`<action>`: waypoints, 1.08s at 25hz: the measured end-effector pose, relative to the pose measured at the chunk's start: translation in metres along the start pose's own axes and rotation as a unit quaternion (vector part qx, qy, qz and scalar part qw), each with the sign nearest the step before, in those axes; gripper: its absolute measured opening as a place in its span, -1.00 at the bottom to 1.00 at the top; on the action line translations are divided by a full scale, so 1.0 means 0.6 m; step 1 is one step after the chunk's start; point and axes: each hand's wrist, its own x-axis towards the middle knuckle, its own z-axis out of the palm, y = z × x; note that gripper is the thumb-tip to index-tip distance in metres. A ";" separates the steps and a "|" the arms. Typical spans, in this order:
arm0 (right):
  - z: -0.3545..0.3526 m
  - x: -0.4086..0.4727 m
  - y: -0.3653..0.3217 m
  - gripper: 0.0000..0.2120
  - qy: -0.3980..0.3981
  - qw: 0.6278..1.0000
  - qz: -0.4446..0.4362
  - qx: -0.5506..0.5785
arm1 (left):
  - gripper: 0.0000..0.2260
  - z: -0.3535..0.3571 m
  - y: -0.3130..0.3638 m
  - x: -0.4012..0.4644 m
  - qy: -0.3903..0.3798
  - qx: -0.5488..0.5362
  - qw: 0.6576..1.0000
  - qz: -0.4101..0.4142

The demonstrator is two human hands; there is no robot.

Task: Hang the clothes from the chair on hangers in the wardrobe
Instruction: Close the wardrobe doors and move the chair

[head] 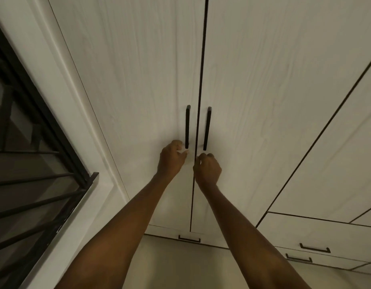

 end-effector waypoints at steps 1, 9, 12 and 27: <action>-0.013 -0.007 0.006 -0.84 0.007 1.000 -0.002 -0.009 | -0.63 -0.002 -0.010 -0.017 -0.008 0.029 1.000 0.006; -0.083 -0.125 0.055 -0.65 0.049 0.990 0.047 -0.124 | -0.59 -0.023 -0.028 -0.104 -0.129 0.175 0.974 0.066; -0.105 -0.177 0.080 -0.60 0.066 0.983 0.064 -0.161 | -0.63 -0.007 -0.014 -0.132 -0.153 0.178 0.967 0.099; -0.372 -0.387 0.373 -0.64 0.156 0.922 0.264 -0.239 | -0.67 0.260 0.249 -0.340 -0.320 0.076 0.907 0.264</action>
